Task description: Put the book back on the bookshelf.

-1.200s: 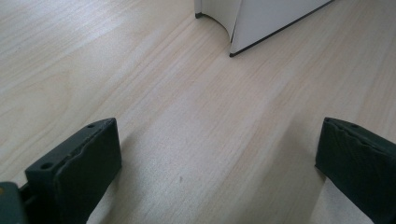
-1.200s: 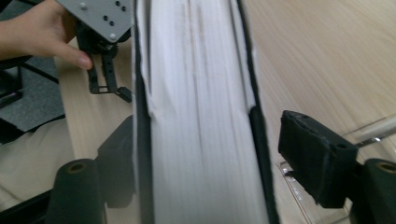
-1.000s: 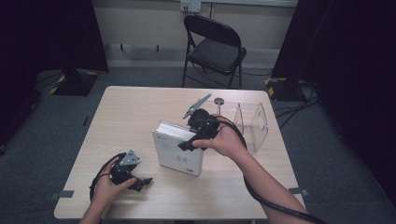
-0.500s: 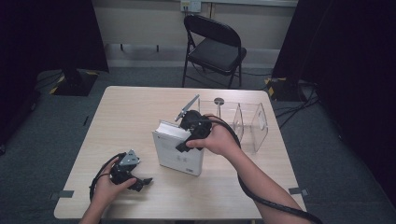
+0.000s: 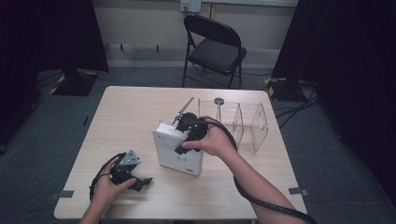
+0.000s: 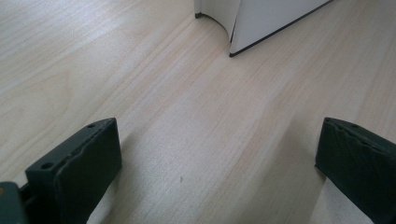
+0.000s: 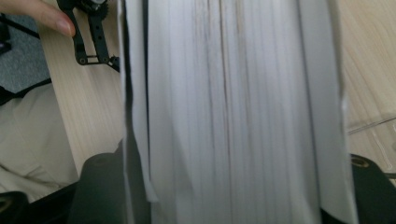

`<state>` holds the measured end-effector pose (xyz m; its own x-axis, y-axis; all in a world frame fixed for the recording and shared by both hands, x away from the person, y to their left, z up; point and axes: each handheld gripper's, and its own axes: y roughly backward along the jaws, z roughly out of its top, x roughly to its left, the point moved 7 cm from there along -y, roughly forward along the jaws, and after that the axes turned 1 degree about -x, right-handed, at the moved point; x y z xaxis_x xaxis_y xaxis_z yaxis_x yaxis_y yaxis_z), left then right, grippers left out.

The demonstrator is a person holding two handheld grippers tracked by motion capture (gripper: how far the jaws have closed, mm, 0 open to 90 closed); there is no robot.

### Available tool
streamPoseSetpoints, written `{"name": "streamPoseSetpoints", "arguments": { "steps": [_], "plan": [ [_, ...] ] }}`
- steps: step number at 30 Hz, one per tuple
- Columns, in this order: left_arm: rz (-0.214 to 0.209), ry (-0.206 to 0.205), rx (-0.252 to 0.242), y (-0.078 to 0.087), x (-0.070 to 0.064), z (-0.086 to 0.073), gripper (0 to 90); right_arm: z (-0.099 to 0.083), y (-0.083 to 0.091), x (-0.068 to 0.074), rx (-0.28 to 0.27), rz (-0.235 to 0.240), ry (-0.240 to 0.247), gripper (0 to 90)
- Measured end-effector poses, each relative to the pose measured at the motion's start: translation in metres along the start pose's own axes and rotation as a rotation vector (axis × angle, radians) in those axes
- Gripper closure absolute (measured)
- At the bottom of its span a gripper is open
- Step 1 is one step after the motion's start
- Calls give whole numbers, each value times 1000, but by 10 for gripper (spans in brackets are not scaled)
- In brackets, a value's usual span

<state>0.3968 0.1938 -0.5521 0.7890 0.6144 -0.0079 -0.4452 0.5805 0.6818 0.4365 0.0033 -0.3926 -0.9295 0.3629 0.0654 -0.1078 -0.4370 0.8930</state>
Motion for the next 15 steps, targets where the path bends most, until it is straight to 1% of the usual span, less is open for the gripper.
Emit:
{"name": "streamPoseSetpoints", "arguments": {
  "steps": [3, 5, 6, 7, 10, 11, 15],
  "plan": [
    [0, 0, 0, 0, 0, 0, 0, -1, -1, 2, 20, 1, 27, 418],
    [0, 0, 0, 0, 0, 0, 0, -1, -1, 2, 23, 2, 25, 420],
    [0, 0, 0, 0, 0, 0, 0, 0, -1, 2, 21, -6, 31, 423],
    [0, 0, 0, 0, 0, 0, 0, -1, -1, 2, 16, -13, 28, 427],
    [0, 0, 0, 0, 0, 0, 0, 0, -1, 1, 7, -15, 23, 430],
    [-1, 0, 0, 0, 0, 0, 0, 0, -1, 1, -1, -27, 25, 432],
    [-3, 0, 0, 0, 0, 0, 0, 0, 0, 1, 3, -25, 11, 437]
  ]
}}
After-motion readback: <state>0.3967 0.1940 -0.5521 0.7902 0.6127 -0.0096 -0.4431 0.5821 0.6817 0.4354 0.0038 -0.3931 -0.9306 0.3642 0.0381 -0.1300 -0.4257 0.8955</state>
